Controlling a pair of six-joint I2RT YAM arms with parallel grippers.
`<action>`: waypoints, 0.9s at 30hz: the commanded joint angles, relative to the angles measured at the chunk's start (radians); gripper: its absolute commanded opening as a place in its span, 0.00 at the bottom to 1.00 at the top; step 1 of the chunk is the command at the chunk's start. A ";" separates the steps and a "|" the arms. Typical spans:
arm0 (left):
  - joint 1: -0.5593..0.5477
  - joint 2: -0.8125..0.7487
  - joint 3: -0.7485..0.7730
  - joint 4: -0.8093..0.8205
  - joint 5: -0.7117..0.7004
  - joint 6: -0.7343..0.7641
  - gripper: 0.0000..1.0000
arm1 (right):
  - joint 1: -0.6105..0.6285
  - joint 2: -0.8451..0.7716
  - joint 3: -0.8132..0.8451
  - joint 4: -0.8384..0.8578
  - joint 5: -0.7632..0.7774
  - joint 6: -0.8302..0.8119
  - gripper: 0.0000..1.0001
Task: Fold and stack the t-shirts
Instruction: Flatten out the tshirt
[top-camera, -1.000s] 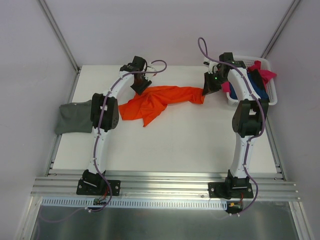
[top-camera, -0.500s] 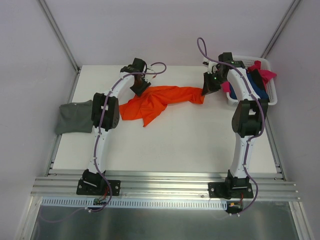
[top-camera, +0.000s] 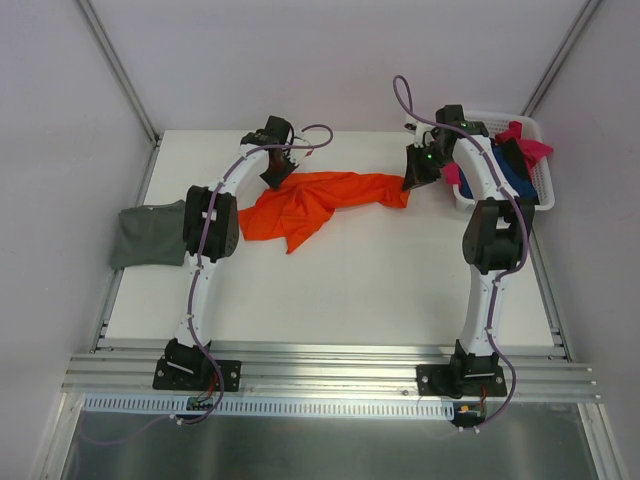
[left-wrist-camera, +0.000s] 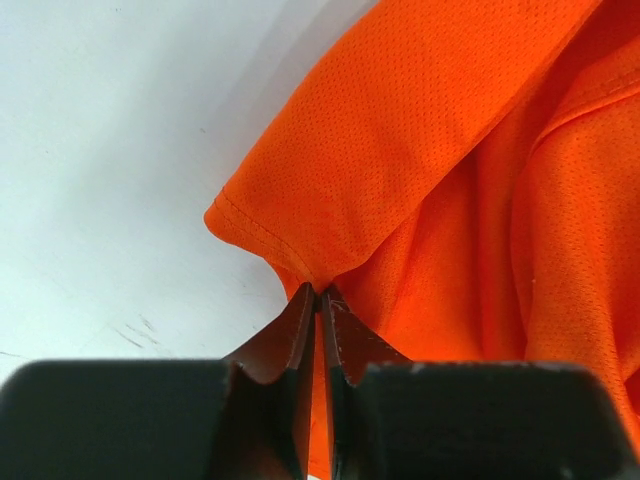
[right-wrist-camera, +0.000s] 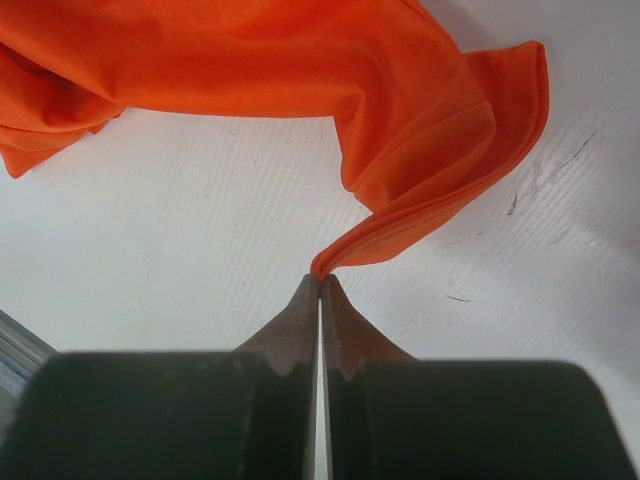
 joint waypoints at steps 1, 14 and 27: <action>-0.003 -0.018 0.032 0.001 -0.011 0.008 0.03 | 0.007 -0.002 0.045 -0.003 0.000 0.001 0.01; -0.005 -0.164 0.090 0.001 -0.011 0.002 0.00 | 0.001 -0.042 0.110 0.005 0.024 -0.006 0.00; -0.003 -0.386 0.150 0.002 -0.112 0.104 0.00 | -0.082 -0.171 0.289 0.114 0.082 0.061 0.00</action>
